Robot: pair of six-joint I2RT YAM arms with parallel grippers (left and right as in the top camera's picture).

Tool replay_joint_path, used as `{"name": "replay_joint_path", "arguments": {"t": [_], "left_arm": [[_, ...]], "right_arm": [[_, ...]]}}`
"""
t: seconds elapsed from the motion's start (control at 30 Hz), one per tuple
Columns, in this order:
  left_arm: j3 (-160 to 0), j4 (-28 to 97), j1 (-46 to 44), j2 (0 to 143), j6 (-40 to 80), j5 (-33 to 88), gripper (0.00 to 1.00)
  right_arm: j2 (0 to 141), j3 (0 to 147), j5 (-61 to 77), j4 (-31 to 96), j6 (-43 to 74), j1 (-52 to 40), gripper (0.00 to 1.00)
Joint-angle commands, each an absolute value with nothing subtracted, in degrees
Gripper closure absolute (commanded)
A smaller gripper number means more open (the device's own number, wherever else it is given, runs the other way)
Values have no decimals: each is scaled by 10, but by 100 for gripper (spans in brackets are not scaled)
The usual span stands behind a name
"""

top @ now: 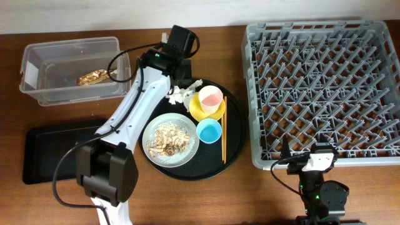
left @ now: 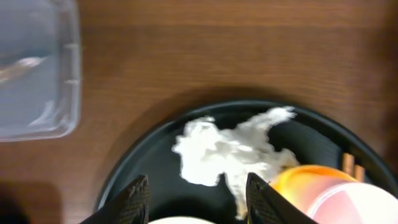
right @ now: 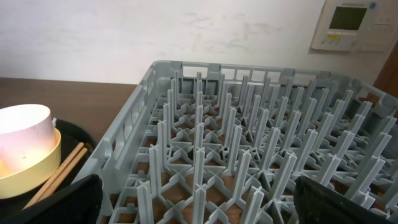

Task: Sort waste into correct bins and load items into the dishwasher rack
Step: 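Move the left gripper back to the white tissue on the tray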

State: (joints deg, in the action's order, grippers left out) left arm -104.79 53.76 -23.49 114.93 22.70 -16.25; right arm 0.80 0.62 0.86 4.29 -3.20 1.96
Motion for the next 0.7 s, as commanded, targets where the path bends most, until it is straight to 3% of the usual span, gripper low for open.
{"name": "replay_joint_path", "arguments": {"t": [0.0, 0.33, 0.67], "left_arm": [[-1050, 560, -217, 1148, 297, -183, 51], [-1050, 545, -199, 1258, 338, -77, 50], [-1050, 521, -190, 1267, 338, -40, 51]], "right_arm": [[3, 3, 2, 46, -32, 23, 2], [3, 3, 2, 46, -32, 23, 2], [3, 3, 2, 46, -32, 23, 2]]}}
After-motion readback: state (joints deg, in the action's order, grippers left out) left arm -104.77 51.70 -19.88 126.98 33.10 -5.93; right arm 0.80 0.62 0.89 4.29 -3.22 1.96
